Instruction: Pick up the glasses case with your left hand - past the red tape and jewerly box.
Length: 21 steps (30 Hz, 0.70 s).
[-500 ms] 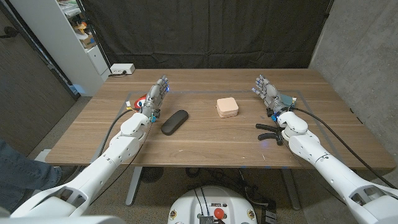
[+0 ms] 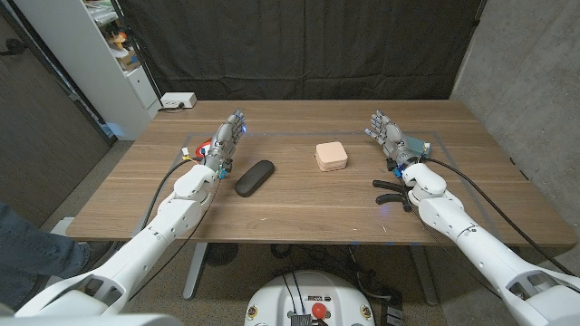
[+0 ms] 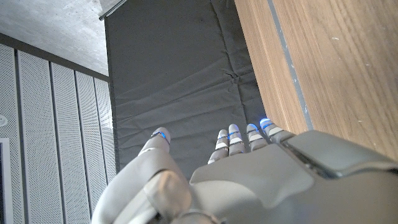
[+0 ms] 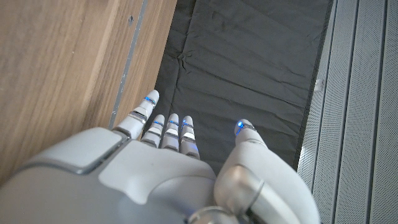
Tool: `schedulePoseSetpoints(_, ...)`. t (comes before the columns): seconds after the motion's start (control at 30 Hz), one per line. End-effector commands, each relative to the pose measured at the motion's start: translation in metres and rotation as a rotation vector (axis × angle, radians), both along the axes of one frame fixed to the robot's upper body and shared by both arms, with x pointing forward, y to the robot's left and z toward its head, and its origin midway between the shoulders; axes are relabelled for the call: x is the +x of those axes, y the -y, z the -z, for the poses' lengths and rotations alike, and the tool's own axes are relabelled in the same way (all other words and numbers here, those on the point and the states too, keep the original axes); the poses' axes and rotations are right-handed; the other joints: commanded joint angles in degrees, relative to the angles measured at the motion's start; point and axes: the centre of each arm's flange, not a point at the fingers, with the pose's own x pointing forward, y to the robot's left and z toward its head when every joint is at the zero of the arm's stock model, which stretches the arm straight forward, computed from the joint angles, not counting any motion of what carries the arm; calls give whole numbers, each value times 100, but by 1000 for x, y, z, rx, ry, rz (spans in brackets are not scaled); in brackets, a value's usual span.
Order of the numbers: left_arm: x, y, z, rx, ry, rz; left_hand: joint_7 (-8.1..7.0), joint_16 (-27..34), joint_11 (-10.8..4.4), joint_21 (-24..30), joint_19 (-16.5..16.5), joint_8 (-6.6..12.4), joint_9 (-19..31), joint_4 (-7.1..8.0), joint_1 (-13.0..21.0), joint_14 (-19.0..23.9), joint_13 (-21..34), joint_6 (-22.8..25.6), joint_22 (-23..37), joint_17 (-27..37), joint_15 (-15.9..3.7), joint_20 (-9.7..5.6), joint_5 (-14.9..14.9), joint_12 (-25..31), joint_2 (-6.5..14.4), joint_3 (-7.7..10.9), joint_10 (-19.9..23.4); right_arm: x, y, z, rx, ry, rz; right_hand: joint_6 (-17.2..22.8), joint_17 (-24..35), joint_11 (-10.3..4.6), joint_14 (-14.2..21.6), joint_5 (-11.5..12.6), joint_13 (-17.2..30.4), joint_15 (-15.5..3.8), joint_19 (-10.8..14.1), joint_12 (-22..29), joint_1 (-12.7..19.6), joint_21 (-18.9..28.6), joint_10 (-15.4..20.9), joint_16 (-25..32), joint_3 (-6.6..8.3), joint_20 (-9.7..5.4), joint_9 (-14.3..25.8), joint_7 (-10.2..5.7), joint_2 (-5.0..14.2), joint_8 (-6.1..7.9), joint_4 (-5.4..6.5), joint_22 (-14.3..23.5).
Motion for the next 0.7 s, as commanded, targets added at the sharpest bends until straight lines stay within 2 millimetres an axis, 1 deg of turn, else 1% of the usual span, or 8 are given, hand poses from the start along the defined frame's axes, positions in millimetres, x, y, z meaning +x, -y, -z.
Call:
schedulePoseSetpoints(0.03,-10,-1,-4,6,41,7,8,26,34,0,-57,37,22,-19,88,16,-2,24,10,30,10,0,9,59,18,32,9,0,0,2,10,7,4,52,2,-14,62,33,10,7,59,10,25,-2,35,29,27,-7,20,-2,3,15,8,22)
schedulePoseSetpoints(0.33,-14,2,-4,14,49,7,9,30,31,-11,-65,39,21,-35,103,39,-26,43,10,30,20,24,-3,66,29,36,28,0,5,1,20,12,9,59,-10,-17,63,31,-2,-2,63,7,19,-18,39,27,22,-8,19,-6,6,10,7,22)
schedulePoseSetpoints(0.7,-25,-2,0,28,71,-1,7,38,29,-16,-56,44,22,-59,130,78,-58,77,11,30,34,36,-18,83,54,47,74,0,8,-2,29,13,13,66,-27,-27,69,29,-16,-3,69,4,13,-40,47,26,16,-1,19,-6,8,3,4,23)
